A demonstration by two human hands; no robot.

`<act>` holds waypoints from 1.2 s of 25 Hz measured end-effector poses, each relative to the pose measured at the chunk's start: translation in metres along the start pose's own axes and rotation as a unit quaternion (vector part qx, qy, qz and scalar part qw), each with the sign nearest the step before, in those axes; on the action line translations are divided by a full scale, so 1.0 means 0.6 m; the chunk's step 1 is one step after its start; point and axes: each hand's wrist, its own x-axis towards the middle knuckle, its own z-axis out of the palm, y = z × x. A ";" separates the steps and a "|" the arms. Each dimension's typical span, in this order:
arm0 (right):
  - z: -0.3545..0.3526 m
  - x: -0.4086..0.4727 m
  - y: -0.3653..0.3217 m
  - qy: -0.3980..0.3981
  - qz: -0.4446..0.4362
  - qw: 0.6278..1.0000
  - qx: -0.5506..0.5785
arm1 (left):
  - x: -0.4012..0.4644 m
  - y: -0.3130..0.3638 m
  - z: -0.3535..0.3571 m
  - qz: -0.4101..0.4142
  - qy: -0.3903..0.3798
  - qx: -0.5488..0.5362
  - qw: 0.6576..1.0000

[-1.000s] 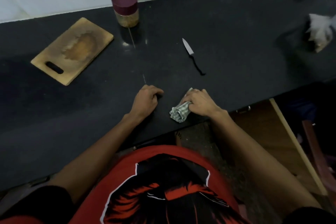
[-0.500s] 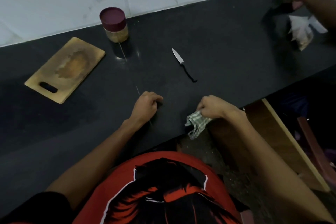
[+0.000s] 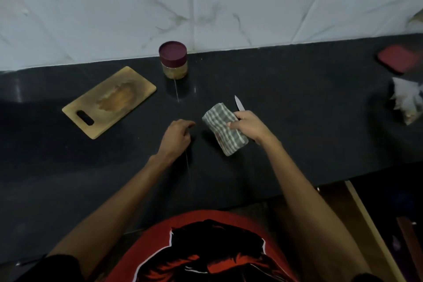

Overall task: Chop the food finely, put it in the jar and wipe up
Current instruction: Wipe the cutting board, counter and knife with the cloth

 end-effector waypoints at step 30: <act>-0.125 0.366 -0.077 0.178 -0.011 0.976 -0.122 | 0.262 0.036 0.009 -0.084 -0.068 0.070 0.992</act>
